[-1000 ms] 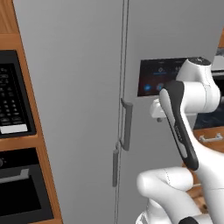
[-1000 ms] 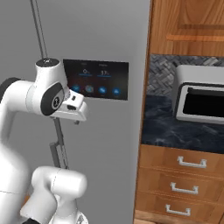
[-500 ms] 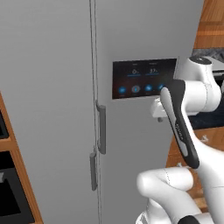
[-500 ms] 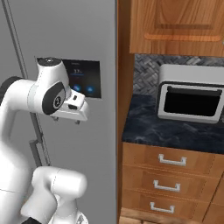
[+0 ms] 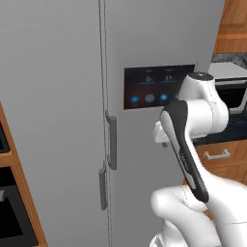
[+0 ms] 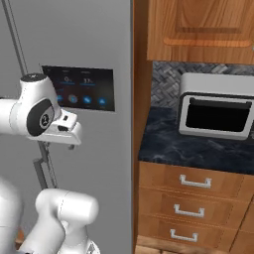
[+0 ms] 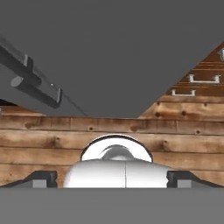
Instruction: Open the freezer door, pick up the ice cube tray from the freezer, and place it on the dining counter.
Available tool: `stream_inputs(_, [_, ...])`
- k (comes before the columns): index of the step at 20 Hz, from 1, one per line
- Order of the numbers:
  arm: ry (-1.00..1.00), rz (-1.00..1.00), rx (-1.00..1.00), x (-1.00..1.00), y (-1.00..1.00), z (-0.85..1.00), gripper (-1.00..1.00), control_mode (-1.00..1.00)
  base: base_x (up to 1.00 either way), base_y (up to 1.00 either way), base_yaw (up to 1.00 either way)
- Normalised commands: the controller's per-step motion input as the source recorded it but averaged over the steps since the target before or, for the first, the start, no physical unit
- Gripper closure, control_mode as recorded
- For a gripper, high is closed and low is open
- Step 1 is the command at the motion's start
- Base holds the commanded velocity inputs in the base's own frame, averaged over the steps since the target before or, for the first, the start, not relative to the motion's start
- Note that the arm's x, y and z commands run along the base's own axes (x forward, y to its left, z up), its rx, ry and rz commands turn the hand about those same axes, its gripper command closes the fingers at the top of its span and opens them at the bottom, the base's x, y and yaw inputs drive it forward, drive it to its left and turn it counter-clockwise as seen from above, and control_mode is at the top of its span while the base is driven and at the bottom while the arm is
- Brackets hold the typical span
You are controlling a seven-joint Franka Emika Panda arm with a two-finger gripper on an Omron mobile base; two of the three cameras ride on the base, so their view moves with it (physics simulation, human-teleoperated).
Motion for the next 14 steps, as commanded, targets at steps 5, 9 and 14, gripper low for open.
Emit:
stream_inputs(5, [0.00, 0.03, -0.02, -0.54, 1.00, -0.57, -1.00, -1.00, 0.00, 0.00, 0.00])
stream_inputs(9, [-0.05, 0.01, 0.00, -0.11, 1.00, -0.43, -1.00, -1.00, 0.00, 0.00, 0.00])
stream_inputs(14, [-0.44, 0.00, -0.01, 0.00, 1.00, -0.05, -1.00, -1.00, 0.00, 0.00, 0.00])
